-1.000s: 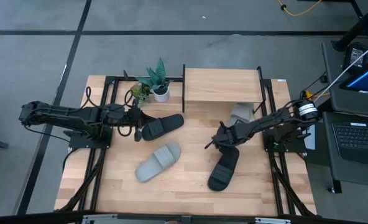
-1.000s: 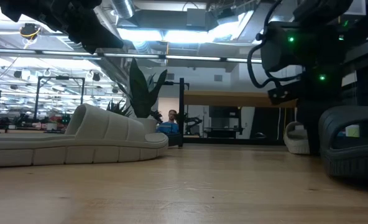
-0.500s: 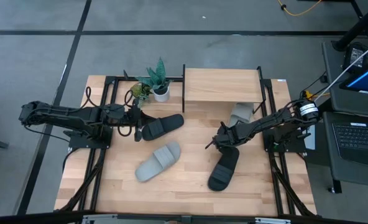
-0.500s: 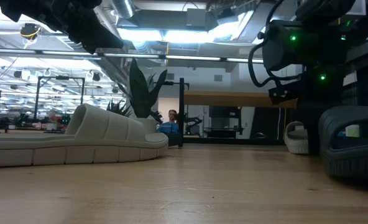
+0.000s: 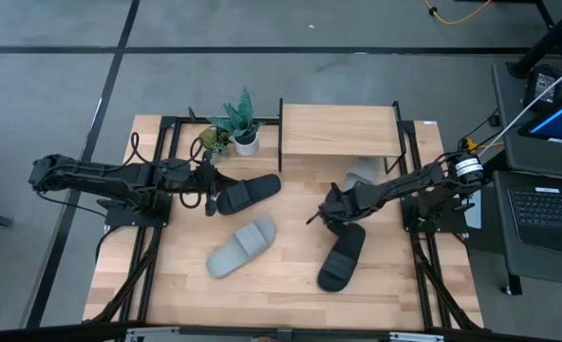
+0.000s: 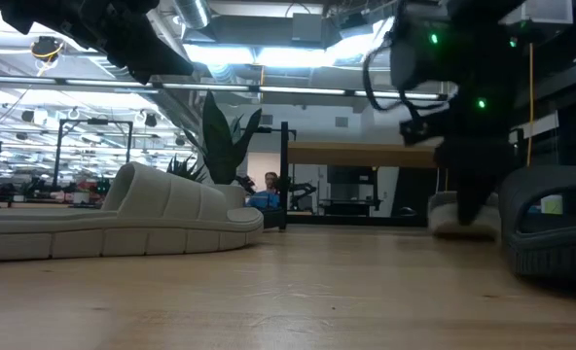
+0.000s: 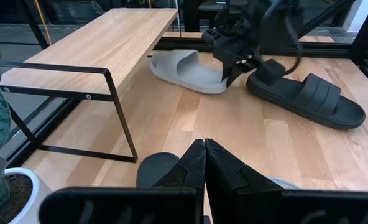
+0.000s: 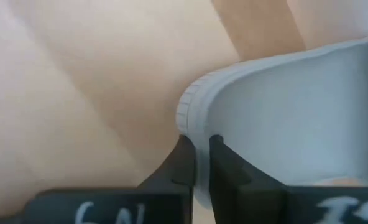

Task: Pick and place slides into the shelf
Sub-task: Put the right gray slipper on the shelf

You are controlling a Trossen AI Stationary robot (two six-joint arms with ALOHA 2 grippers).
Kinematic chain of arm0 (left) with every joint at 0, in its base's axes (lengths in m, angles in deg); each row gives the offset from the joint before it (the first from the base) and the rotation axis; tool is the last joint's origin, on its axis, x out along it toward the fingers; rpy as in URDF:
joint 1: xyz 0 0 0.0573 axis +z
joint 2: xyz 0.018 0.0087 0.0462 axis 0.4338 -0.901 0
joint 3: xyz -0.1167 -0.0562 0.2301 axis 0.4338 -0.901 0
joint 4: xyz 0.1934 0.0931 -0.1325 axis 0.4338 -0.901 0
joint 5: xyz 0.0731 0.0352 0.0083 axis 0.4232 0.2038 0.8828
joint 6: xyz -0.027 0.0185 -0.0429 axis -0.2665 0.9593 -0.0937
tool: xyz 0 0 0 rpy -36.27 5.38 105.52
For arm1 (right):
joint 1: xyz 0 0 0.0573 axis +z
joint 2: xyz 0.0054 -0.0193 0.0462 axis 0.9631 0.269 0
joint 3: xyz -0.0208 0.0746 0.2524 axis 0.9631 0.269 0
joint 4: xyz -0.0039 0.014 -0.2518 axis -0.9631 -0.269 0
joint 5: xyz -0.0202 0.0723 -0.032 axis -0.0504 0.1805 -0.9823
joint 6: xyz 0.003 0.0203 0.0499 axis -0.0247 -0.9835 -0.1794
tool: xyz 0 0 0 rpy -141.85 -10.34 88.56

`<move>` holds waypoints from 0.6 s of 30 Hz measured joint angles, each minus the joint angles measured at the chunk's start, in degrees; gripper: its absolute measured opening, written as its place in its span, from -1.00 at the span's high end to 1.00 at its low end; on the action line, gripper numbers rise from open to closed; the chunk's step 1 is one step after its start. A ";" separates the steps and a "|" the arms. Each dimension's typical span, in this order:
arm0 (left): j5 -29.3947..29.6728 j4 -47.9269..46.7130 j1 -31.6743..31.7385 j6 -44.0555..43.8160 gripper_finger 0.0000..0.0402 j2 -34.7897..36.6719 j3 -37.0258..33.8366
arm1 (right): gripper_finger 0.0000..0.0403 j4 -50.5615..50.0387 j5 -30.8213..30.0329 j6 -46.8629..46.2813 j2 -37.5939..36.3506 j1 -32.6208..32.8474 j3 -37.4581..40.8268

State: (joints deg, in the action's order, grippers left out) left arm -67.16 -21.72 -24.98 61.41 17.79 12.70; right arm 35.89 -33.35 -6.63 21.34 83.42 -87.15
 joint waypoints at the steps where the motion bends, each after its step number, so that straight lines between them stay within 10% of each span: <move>1: 0.00 -0.01 -0.02 0.00 1.00 0.00 0.02 | 0.88 -0.14 0.13 0.64 -0.04 0.04 -0.73; 18: 0.00 -0.02 -0.01 0.02 1.00 0.00 0.02 | 0.89 -6.14 6.23 9.45 -0.18 4.17 -17.66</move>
State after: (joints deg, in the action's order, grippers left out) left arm -67.16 -21.74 -25.00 61.43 17.80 12.71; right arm 29.75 -27.12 2.82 21.17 87.59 -104.81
